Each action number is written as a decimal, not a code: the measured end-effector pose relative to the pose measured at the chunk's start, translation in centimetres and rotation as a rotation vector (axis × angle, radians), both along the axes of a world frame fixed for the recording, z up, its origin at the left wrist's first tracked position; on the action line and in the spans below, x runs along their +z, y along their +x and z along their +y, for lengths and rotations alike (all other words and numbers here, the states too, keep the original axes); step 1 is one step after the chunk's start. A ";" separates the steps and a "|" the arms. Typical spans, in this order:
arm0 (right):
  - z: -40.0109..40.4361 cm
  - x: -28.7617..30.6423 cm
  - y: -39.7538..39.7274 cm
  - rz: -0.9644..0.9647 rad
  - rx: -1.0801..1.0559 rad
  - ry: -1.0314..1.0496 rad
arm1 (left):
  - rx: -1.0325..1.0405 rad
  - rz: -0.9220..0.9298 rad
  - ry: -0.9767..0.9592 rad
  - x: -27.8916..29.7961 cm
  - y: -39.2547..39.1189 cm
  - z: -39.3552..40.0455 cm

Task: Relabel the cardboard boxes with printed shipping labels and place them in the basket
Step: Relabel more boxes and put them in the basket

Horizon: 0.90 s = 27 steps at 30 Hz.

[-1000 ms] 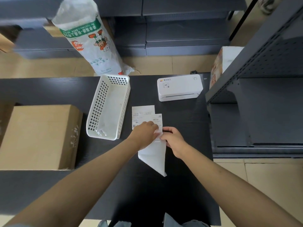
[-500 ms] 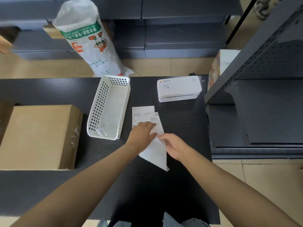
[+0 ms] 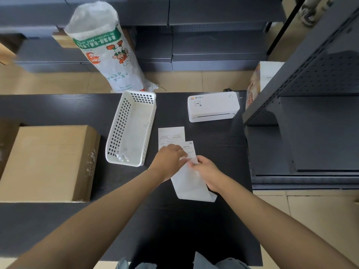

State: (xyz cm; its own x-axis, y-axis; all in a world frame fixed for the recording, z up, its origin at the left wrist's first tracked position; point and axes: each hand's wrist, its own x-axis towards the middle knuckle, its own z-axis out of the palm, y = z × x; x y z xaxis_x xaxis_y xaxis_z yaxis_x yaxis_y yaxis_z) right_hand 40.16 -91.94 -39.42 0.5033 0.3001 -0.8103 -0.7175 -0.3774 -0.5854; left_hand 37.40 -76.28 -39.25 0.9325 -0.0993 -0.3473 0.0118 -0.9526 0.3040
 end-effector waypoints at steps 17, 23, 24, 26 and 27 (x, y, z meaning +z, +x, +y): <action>-0.1 0.2 -1.7 -0.204 0.145 -0.052 | -0.077 0.087 0.128 1.4 -0.1 -0.7; -0.4 -0.2 -1.7 -0.142 0.160 -0.102 | 0.139 0.074 0.000 1.3 0.0 -0.1; -0.5 -0.4 -1.7 -0.114 0.155 -0.115 | 0.187 0.057 -0.009 1.4 0.1 0.0; -1.0 -0.8 -1.8 -0.072 0.152 -0.146 | 0.313 0.031 -0.055 1.7 0.3 0.5; -1.2 -1.1 -1.9 -0.053 0.149 -0.163 | 0.374 0.024 -0.084 1.9 0.5 0.8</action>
